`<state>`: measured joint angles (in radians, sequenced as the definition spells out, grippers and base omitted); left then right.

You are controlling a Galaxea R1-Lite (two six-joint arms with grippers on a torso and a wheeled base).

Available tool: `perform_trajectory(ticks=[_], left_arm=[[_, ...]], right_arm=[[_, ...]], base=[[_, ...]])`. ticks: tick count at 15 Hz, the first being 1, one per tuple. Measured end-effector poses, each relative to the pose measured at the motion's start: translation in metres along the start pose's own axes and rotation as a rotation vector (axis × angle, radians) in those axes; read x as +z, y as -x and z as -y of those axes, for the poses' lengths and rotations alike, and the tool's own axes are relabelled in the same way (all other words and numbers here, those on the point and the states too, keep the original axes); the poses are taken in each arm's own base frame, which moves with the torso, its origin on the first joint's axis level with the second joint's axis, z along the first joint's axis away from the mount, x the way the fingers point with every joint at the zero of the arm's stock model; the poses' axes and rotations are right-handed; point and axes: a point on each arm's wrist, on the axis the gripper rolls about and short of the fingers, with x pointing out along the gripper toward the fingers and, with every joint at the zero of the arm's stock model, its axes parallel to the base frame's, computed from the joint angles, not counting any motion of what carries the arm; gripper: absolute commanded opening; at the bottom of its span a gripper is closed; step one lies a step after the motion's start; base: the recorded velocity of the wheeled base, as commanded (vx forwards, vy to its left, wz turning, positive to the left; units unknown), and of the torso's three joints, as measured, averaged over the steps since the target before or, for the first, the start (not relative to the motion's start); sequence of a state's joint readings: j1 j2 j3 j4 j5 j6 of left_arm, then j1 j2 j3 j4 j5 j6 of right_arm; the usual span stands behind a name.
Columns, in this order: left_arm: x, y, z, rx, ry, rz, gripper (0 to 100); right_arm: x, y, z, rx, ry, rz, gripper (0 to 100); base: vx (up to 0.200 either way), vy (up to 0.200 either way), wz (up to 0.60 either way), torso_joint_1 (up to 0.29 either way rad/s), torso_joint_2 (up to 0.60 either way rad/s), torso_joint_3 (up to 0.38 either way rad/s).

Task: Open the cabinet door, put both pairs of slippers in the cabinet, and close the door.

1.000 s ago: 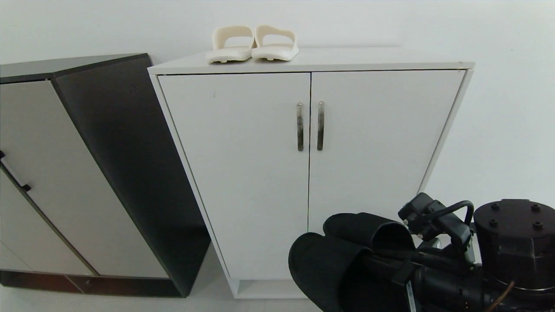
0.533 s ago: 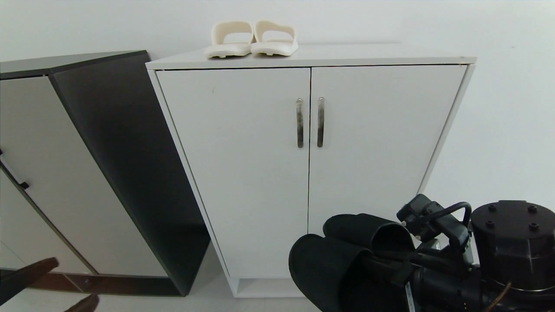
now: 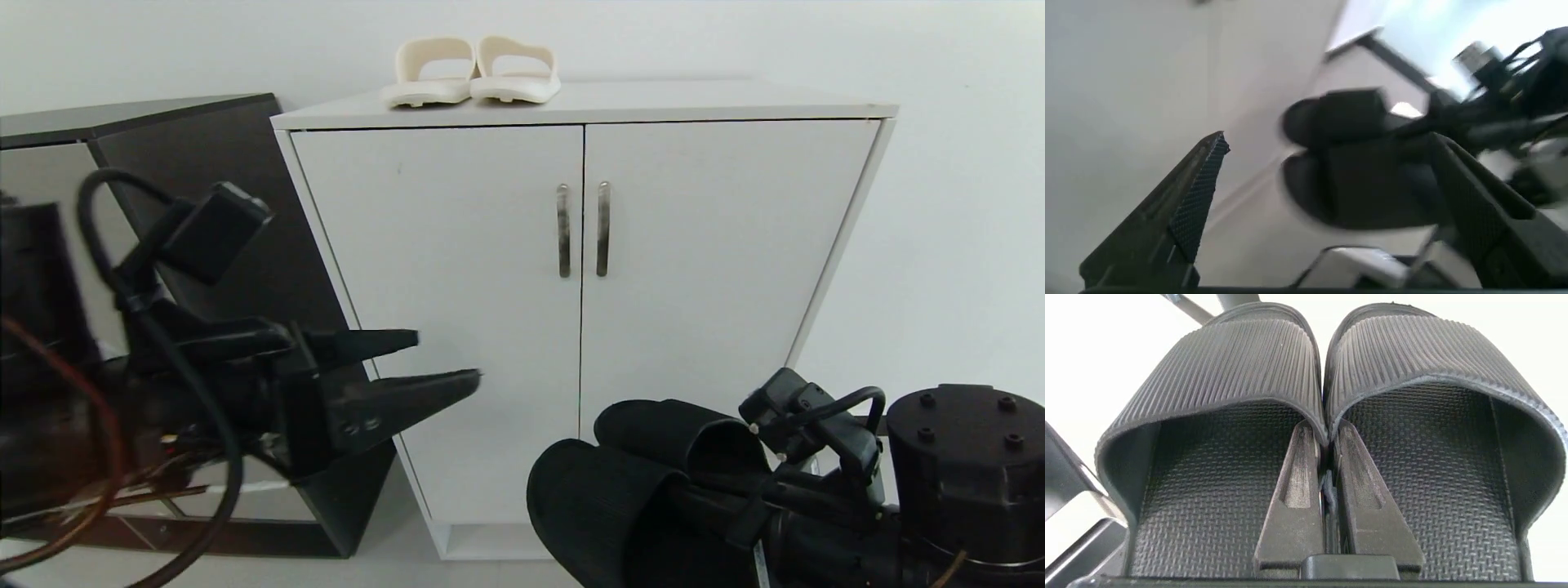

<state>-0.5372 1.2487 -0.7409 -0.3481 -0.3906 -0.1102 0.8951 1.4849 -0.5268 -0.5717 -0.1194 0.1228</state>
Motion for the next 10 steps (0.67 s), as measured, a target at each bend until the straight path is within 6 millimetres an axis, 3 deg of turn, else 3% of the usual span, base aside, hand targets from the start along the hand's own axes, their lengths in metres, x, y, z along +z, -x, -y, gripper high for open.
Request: perform_trajectory(ticks=[6, 10], left_arm=[[0.046, -0.093, 0.031, -0.221, 0.037, 0.044, 100], [0.051, -0.143, 0.023, -0.273, 0.047, 0.032, 100]], right_arm=[[0.004, 0.006, 0.0, 0.003, 0.024, 0.025, 0], [0.0, 0.007, 0.001, 0.008, 0.033, 0.009, 0]], base=[[0.0, 0.0, 0.0, 0.0, 0.0, 0.0], [0.0, 0.0, 0.0, 0.0, 0.0, 0.0]])
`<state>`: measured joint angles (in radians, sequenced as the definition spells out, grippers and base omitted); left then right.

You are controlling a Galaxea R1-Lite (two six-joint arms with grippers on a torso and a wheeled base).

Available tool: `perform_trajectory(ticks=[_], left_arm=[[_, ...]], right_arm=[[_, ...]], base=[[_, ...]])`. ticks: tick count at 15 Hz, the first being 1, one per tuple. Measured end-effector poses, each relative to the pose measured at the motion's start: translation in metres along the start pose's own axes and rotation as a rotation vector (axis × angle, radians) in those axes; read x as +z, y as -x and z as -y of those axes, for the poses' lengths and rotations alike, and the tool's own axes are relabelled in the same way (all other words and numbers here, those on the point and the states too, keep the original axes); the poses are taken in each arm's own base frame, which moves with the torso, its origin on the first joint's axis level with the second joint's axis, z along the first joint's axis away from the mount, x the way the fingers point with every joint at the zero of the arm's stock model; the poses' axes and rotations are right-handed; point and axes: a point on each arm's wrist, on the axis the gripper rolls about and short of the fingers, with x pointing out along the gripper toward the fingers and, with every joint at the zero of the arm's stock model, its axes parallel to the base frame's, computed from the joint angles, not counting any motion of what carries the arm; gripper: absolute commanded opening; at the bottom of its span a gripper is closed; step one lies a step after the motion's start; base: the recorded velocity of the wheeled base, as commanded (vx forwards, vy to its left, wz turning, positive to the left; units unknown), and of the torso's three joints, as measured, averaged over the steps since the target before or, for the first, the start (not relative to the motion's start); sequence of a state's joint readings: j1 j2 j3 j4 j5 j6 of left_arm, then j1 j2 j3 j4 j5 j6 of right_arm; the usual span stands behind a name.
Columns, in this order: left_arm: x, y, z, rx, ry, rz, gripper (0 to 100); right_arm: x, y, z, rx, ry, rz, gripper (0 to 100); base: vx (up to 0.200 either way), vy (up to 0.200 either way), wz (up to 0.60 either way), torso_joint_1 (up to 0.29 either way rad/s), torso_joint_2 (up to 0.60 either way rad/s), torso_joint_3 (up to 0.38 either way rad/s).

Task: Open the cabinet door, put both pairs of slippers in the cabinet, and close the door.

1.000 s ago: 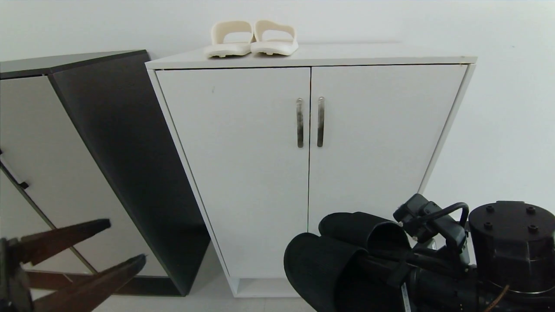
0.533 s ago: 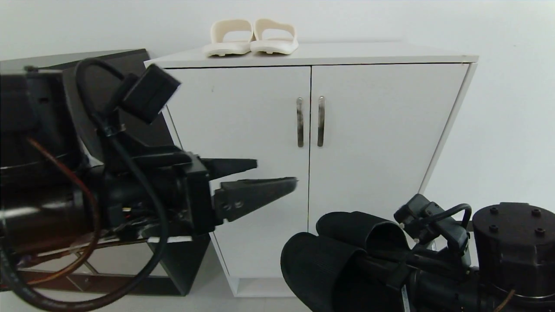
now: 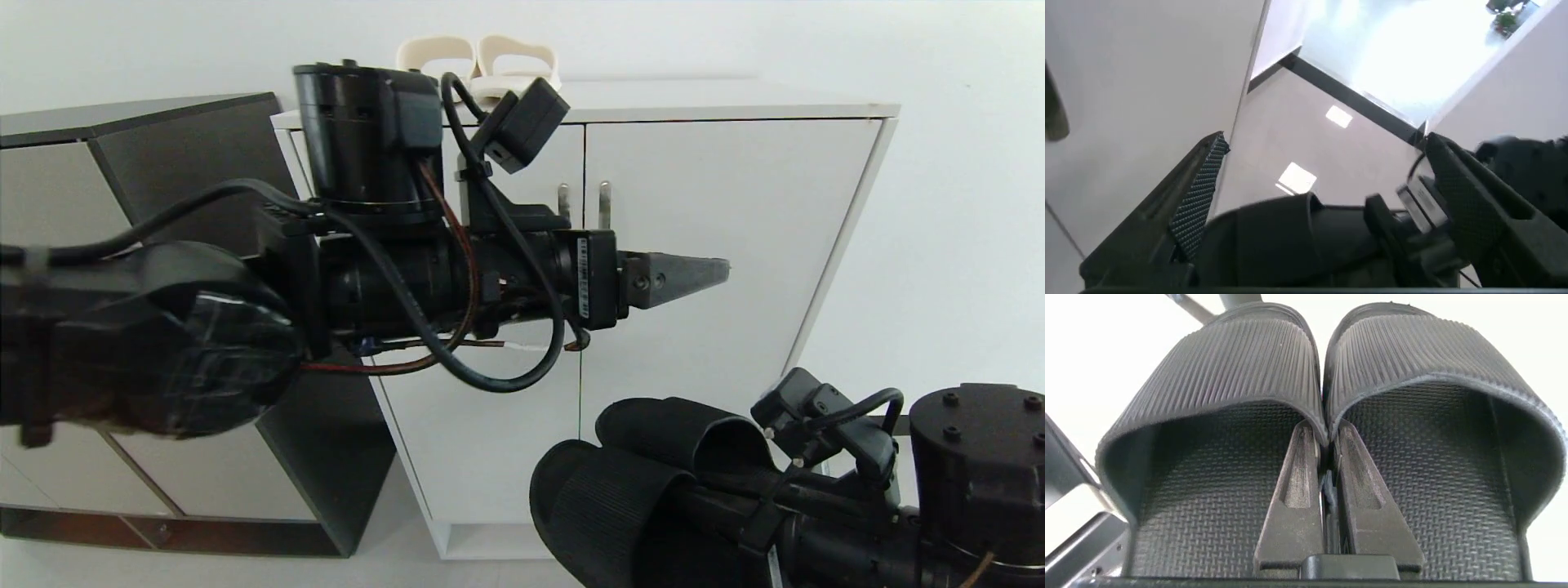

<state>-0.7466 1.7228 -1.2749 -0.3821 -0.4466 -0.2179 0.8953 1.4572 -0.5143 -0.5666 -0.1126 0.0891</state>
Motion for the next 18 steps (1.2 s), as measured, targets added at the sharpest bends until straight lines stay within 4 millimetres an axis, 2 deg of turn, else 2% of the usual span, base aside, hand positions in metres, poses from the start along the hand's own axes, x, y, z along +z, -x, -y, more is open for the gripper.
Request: perform_trajectory(ticks=[3, 5, 8, 18], left_arm=[[0.004, -0.011, -0.029, -0.051, 0.015, -0.006, 100], [0.006, -0.017, -0.044, -0.025, 0.018, 0.005, 100], [0.008, -0.025, -0.053, 0.054, 0.015, 0.029, 100], [0.021, -0.019, -0.077, 0.151, 0.007, 0.077, 100]], right_arm=[[-0.001, 0.0, 0.0, 0.0, -0.001, -0.003, 0], [-0.001, 0.0, 0.0, -0.001, -0.001, -0.003, 0], [-0.001, 0.0, 0.001, -0.002, -0.002, -0.004, 0], [-0.003, 0.001, 0.001, -0.004, -0.005, -0.008, 0]], base=[[0.0, 0.0, 0.0, 0.0, 0.0, 0.0], [0.0, 0.0, 0.0, 0.0, 0.0, 0.0], [0.0, 0.0, 0.0, 0.0, 0.0, 0.0], [0.0, 0.0, 0.0, 0.0, 0.0, 0.0]])
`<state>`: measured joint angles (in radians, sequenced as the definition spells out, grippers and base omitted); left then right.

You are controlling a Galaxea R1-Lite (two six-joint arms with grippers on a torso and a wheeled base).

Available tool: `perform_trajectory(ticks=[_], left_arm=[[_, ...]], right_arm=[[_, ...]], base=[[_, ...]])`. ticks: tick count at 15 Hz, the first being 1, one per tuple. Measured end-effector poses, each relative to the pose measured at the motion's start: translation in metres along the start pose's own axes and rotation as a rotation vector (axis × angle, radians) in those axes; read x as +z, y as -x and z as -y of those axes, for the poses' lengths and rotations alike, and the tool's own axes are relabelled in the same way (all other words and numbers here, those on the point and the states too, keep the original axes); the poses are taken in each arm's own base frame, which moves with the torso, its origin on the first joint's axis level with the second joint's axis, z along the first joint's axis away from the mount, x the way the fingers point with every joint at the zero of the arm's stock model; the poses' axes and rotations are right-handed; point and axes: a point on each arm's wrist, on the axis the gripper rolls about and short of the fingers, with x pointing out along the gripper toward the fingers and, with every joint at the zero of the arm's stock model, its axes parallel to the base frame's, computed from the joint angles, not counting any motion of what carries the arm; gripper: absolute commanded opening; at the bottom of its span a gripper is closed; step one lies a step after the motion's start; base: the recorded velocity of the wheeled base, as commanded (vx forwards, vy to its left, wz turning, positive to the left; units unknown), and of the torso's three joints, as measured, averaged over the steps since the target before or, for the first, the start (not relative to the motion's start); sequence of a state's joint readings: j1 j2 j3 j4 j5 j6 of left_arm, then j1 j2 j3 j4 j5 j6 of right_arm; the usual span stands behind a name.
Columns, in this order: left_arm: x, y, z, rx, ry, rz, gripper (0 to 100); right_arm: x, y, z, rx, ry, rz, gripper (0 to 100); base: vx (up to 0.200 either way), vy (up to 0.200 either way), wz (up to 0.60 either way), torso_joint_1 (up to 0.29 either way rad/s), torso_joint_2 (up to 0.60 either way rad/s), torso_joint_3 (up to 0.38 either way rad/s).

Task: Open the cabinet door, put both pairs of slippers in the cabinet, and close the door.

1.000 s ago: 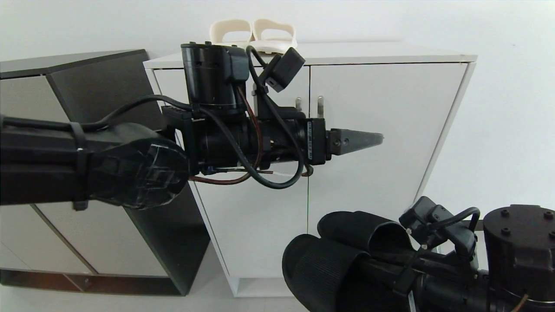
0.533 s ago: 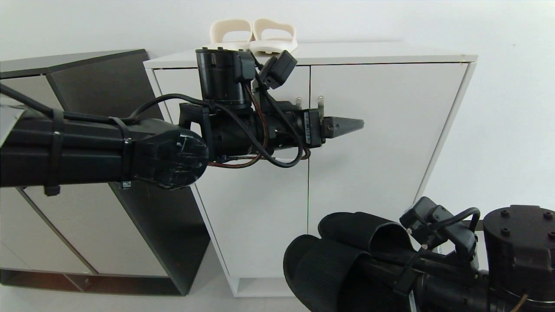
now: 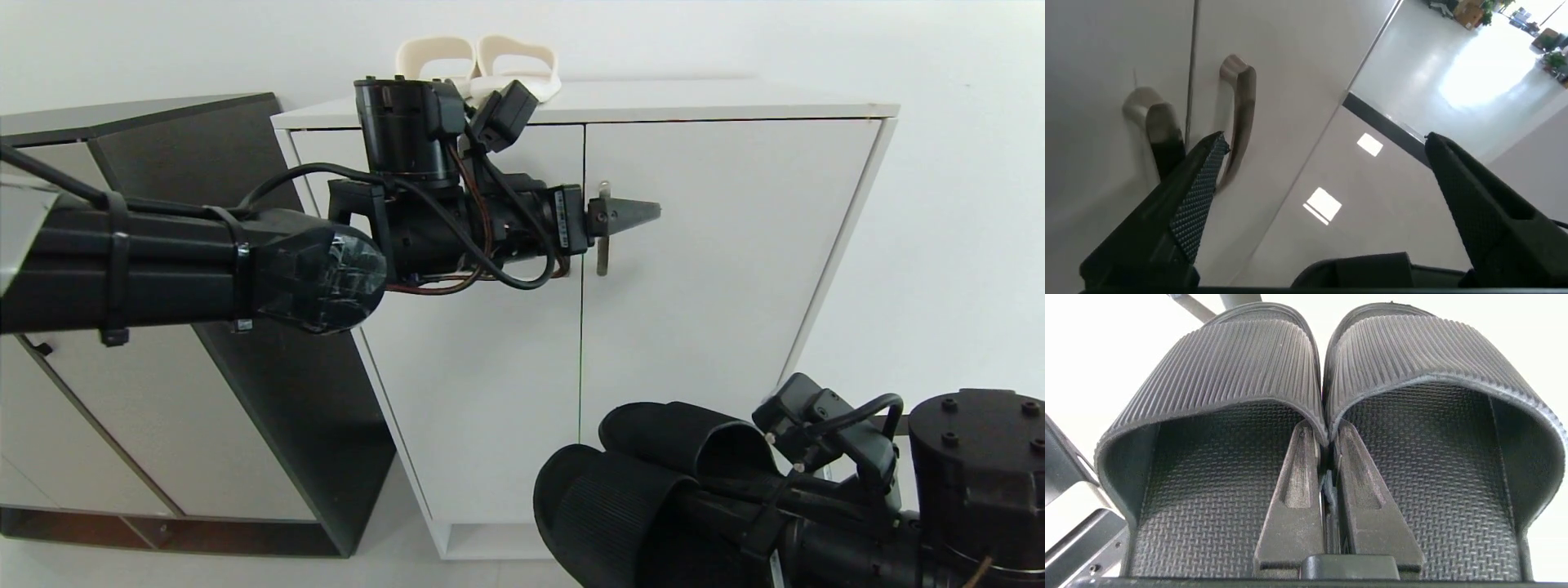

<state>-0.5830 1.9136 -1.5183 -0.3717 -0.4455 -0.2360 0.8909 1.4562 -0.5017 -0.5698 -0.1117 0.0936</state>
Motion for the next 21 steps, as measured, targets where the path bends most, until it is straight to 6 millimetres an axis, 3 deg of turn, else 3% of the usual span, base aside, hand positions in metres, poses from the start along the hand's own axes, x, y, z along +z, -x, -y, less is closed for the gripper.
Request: perform_trajectory(ticks=[8, 9, 13, 21], left_arm=[[-0.012, -0.021, -0.008, 0.02, 0.024, -0.013, 100], [-0.013, -0.023, -0.008, 0.019, 0.026, -0.015, 0], [-0.018, -0.025, -0.002, 0.021, 0.051, -0.023, 0], [-0.032, 0.004, 0.06, -0.034, 0.038, -0.026, 0]], right_arm=[[0.0, 0.0, 0.0, 0.0, 0.0, -0.002, 0], [-0.001, 0.0, 0.0, 0.001, 0.0, -0.004, 0], [-0.002, 0.0, -0.001, 0.038, -0.003, -0.013, 0], [-0.011, 0.015, -0.009, 0.206, 0.017, -0.032, 0]], base=[[0.0, 0.0, 0.0, 0.0, 0.0, 0.0], [0.0, 0.0, 0.0, 0.0, 0.0, 0.0], [0.0, 0.0, 0.0, 0.0, 0.0, 0.0], [0.0, 0.0, 0.0, 0.0, 0.0, 0.0]])
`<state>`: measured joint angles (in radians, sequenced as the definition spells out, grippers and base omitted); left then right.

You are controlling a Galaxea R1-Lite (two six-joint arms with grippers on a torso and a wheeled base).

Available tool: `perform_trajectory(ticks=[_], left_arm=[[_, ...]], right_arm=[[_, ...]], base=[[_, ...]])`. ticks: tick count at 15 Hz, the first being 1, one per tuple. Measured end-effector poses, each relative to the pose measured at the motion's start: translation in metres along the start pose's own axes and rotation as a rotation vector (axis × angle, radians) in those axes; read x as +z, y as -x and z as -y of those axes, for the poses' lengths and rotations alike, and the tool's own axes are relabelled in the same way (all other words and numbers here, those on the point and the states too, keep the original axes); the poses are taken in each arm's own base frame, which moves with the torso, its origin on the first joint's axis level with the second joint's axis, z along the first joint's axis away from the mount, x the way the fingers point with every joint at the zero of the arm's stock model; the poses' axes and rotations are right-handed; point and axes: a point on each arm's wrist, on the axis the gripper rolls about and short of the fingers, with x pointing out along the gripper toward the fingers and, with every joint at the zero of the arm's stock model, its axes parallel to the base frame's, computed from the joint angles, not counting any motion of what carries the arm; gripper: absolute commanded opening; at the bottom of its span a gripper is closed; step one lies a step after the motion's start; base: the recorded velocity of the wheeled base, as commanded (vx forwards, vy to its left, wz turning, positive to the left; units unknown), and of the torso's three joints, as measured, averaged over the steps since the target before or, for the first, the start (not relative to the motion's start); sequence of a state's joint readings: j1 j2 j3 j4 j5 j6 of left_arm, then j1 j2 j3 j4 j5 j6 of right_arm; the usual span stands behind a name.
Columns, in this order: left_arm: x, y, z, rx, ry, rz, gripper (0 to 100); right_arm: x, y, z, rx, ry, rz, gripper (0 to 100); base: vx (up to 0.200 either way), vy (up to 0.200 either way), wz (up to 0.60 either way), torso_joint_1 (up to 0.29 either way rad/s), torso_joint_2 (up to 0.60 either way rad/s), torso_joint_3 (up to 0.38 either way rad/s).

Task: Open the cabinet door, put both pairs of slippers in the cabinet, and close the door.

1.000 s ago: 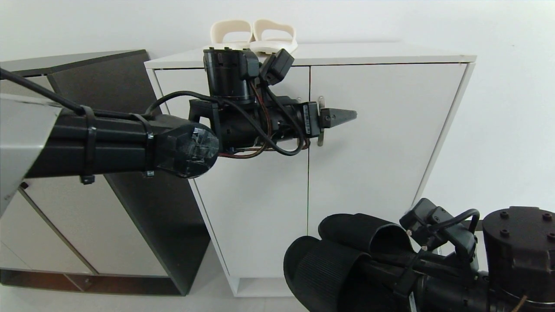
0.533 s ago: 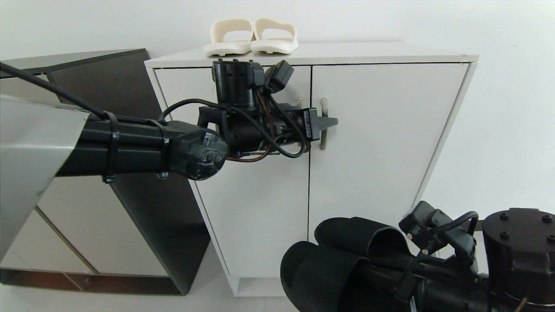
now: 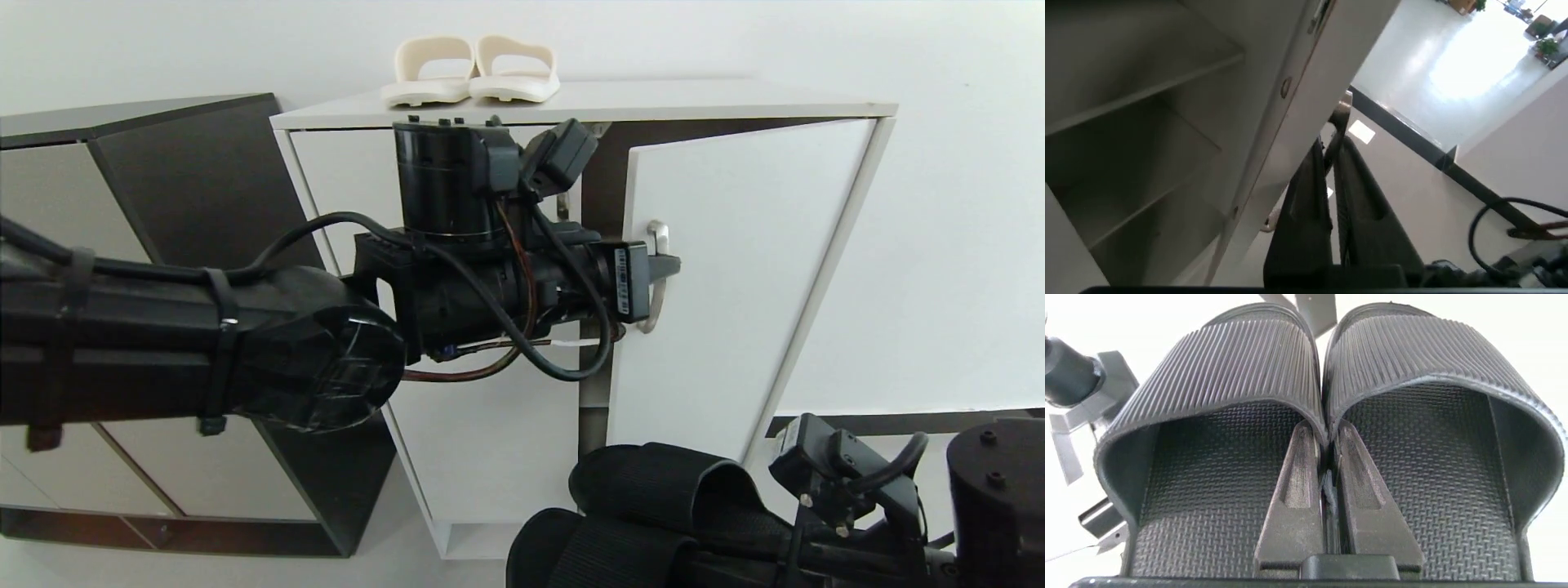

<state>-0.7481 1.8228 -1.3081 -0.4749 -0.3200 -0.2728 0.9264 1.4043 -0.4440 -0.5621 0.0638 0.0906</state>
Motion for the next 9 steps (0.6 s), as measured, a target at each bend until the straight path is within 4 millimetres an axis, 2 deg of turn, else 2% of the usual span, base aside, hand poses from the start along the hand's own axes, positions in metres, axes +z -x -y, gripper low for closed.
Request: perform_trajectory(ticks=[6, 7, 9], left_arm=[[-0.004, 0.048, 0.027, -0.031, -0.01, -0.018, 0], [-0.002, 0.054, 0.026, -0.024, -0.003, -0.007, 0], [0.005, 0.053, 0.017, -0.006, 0.0, 0.037, 0]], right_arm=[[-0.003, 0.001, -0.005, 0.025, 0.01, -0.009, 0], [-0.004, 0.001, -0.007, 0.029, 0.012, -0.013, 0], [-0.005, 0.001, -0.008, 0.036, 0.016, -0.017, 0]], base=[[0.0, 0.0, 0.0, 0.0, 0.0, 0.0], [0.0, 0.0, 0.0, 0.0, 0.0, 0.0], [0.0, 0.0, 0.0, 0.0, 0.0, 0.0]])
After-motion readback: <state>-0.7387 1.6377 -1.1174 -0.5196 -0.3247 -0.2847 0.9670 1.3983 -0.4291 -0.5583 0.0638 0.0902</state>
